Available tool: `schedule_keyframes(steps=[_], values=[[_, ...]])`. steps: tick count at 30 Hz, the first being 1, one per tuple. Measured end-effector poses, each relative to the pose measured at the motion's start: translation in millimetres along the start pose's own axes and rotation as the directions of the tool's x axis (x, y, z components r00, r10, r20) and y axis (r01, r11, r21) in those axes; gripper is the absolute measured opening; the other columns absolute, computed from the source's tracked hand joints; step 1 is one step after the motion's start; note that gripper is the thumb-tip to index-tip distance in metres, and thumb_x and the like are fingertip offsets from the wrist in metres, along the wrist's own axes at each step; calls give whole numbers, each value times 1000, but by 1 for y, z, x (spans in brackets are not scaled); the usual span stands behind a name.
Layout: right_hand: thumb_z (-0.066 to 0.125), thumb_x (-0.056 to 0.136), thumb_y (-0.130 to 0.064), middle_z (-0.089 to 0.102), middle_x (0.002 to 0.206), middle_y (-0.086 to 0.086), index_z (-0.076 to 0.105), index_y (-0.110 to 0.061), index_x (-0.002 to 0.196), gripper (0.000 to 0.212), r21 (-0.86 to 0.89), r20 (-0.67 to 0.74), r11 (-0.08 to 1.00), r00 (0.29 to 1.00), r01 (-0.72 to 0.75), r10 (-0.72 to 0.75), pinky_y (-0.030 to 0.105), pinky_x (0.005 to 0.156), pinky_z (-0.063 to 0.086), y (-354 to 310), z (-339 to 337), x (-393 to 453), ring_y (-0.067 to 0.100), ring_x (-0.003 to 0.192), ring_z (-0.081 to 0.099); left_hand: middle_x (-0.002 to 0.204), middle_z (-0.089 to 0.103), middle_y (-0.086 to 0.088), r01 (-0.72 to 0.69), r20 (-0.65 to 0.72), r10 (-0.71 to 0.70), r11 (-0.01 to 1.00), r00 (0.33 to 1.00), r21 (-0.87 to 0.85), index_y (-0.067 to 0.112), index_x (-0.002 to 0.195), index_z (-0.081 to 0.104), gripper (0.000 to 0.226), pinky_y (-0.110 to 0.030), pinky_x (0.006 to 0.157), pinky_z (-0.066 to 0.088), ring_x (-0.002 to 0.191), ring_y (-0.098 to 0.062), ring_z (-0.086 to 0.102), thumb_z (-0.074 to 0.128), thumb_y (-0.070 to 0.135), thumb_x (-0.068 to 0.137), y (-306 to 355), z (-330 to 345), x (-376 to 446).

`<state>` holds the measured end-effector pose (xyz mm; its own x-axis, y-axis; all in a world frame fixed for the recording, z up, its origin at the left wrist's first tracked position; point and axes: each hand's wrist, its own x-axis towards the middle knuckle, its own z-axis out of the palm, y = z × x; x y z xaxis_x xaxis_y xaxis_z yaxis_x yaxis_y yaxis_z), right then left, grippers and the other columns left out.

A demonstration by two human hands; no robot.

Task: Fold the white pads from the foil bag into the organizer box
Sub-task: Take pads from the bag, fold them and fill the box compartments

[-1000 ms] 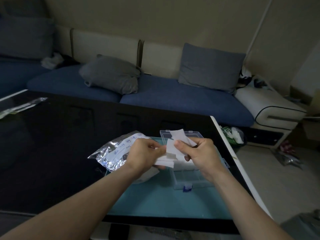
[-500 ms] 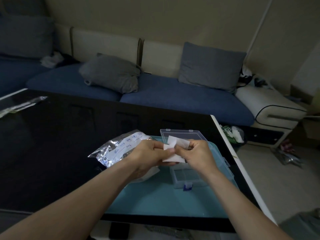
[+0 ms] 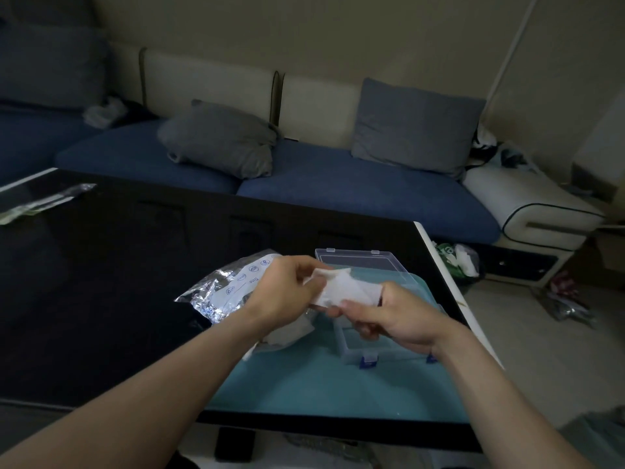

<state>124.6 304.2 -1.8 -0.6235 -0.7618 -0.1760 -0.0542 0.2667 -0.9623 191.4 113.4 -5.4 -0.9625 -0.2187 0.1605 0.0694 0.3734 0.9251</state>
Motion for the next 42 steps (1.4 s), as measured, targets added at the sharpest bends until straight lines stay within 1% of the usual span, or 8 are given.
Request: schedule_keyframes(steps=[6,12,18,21,28,32,36,42], values=[[72,90,-20,66,68,-1,70,1,99,23,40,-25,984,984,-176,177,18,45,33,-1,1,1,7,48,43,86,71,-21,124,297,-50,964,953,-235,-5,101,67,39,-39,77,59,78,-30,69,49,29,101,10,-1,-7],[78,84,-35,62,60,-1,71,-1,88,34,-95,-126,961,960,-261,249,20,42,37,2,1,2,8,46,48,81,74,-8,-3,218,14,999,976,-52,3,94,66,11,-43,65,61,66,-28,73,58,9,98,3,7,-8],[77,84,-21,76,81,12,65,-6,109,32,7,-372,1000,928,13,-10,31,59,58,3,-9,6,21,65,69,95,72,-20,185,170,-140,939,975,-289,-2,111,57,17,-49,73,61,75,-34,73,59,-2,94,5,12,-6],[74,87,-21,75,79,5,70,-8,101,19,-122,-383,982,905,147,-183,32,57,51,3,-12,5,13,63,65,104,69,-29,409,389,-217,747,895,-525,-8,117,55,25,-41,75,62,88,-39,71,57,1,94,16,11,-8],[71,85,-24,73,87,1,73,-11,99,19,-27,-167,982,968,186,-188,24,64,45,-2,-6,-2,12,76,62,113,58,-34,766,815,-51,380,577,-519,-4,123,58,63,-40,79,52,92,-39,61,42,50,95,14,-1,-9],[71,91,-18,75,100,-2,74,-18,112,21,-218,-209,965,959,148,-194,23,83,52,-6,-1,-2,5,91,67,82,58,-16,689,712,-174,484,681,-540,8,96,66,32,-31,60,50,66,-26,59,55,37,90,18,16,-11],[87,76,-23,55,140,-15,42,-36,148,86,-340,-129,931,974,131,-184,29,105,47,-8,-3,-8,-1,129,51,84,64,-13,654,630,-222,430,744,-622,0,98,67,26,-28,59,53,68,-22,62,50,19,94,18,28,-11],[98,58,-18,55,126,-22,32,-36,154,119,-449,-96,888,983,97,-156,28,86,59,-10,9,-7,2,102,67,100,51,-16,639,628,-181,408,757,-652,16,110,61,32,-36,71,52,78,-22,59,45,-3,90,11,44,-9]])
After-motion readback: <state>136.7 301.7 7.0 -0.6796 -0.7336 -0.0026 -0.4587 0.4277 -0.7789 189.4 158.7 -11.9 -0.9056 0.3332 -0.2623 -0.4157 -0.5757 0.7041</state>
